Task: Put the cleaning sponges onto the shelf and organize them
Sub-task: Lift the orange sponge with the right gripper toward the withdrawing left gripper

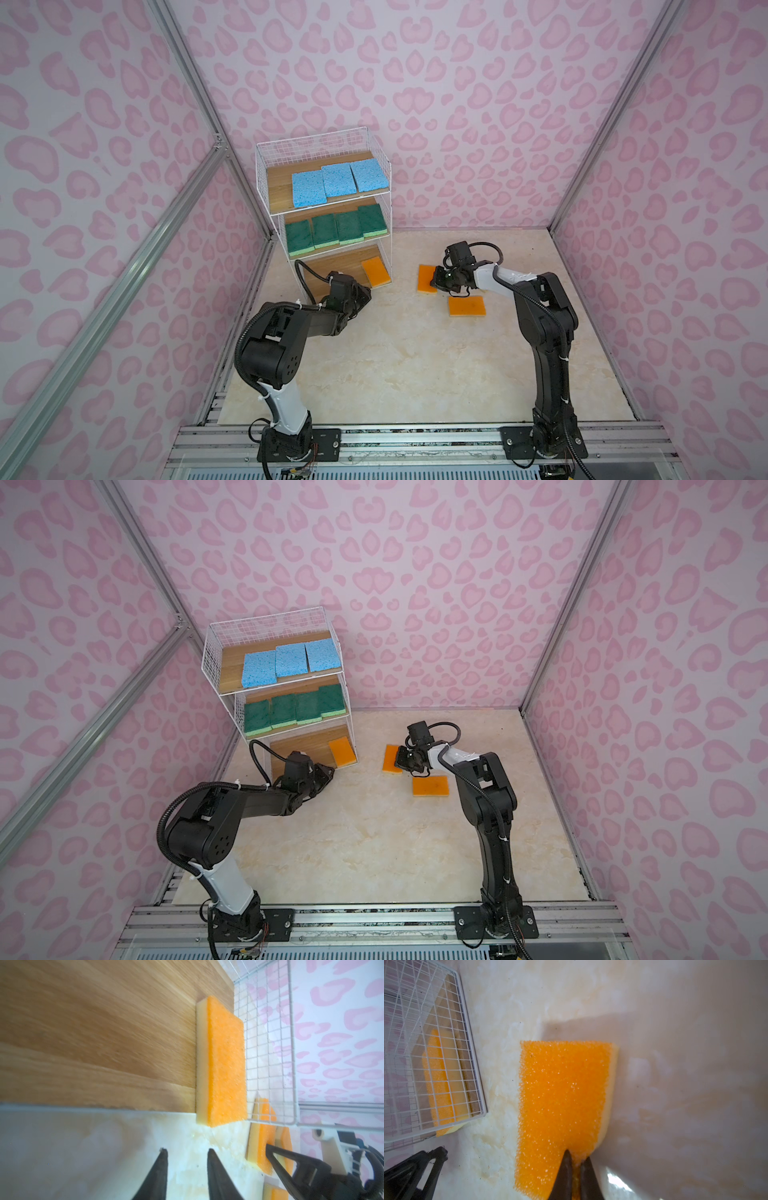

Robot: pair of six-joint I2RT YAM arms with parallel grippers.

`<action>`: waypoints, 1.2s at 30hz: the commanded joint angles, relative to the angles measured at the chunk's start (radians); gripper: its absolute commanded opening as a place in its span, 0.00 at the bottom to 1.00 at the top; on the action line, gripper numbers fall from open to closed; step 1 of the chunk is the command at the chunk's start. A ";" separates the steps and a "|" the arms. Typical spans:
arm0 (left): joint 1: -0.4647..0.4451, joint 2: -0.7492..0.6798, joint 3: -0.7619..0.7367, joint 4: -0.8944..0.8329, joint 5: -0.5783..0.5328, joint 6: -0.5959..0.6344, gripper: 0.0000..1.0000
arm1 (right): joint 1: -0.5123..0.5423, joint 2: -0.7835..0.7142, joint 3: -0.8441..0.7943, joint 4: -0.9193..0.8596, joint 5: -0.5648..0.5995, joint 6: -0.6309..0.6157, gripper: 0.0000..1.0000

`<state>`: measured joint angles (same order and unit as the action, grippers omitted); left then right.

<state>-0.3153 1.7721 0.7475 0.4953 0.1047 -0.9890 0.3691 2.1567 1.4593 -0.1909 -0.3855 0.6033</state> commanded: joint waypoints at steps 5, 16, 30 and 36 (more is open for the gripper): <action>-0.051 -0.141 -0.073 -0.006 -0.022 0.056 0.63 | 0.007 -0.095 -0.116 0.035 0.034 0.039 0.04; -0.213 -0.386 -0.220 0.051 0.030 0.037 0.56 | 0.074 -0.378 -0.317 0.063 0.041 0.081 0.05; -0.389 -0.590 -0.347 0.175 -0.022 -0.063 0.56 | 0.253 -0.755 -0.546 0.170 -0.031 0.264 0.05; -0.410 -0.676 -0.370 0.178 -0.056 -0.089 0.48 | 0.304 -0.821 -0.543 0.186 -0.049 0.316 0.05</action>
<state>-0.7223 1.1267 0.3851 0.6182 0.0795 -1.0584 0.6617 1.3499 0.9188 -0.0460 -0.4175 0.8818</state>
